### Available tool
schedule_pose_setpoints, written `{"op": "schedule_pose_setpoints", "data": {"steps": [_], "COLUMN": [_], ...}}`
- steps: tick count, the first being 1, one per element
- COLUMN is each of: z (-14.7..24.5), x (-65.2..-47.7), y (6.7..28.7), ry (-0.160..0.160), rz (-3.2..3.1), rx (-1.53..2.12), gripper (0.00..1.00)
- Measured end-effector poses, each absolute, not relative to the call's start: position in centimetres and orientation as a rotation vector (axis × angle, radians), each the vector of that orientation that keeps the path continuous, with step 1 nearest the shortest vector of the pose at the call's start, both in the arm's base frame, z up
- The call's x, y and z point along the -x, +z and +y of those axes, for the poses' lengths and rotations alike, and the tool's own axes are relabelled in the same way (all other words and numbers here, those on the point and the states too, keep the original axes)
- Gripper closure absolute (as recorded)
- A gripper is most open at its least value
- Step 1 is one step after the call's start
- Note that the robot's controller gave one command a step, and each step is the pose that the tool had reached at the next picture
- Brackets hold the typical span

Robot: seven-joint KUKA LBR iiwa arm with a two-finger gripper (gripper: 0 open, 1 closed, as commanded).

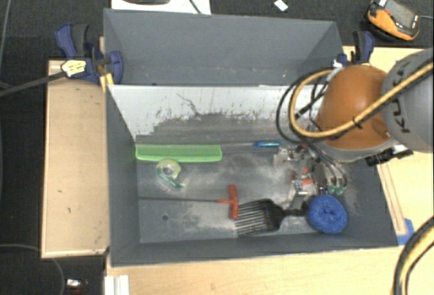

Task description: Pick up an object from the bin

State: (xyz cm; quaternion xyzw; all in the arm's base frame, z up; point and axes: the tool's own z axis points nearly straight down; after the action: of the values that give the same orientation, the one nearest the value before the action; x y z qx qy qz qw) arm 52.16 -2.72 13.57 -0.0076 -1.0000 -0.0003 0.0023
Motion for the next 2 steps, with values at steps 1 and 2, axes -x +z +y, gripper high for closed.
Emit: {"op": "schedule_pose_setpoints", "data": {"steps": [1, 2], "z": [-2.7, -11.1], "x": [-52.4, -51.3], "y": [13.9, 6.7], "ry": [0.0, 0.002], "rz": [-3.144, -3.14], "rx": [0.022, -0.009], "gripper": [0.0, 0.0]}}
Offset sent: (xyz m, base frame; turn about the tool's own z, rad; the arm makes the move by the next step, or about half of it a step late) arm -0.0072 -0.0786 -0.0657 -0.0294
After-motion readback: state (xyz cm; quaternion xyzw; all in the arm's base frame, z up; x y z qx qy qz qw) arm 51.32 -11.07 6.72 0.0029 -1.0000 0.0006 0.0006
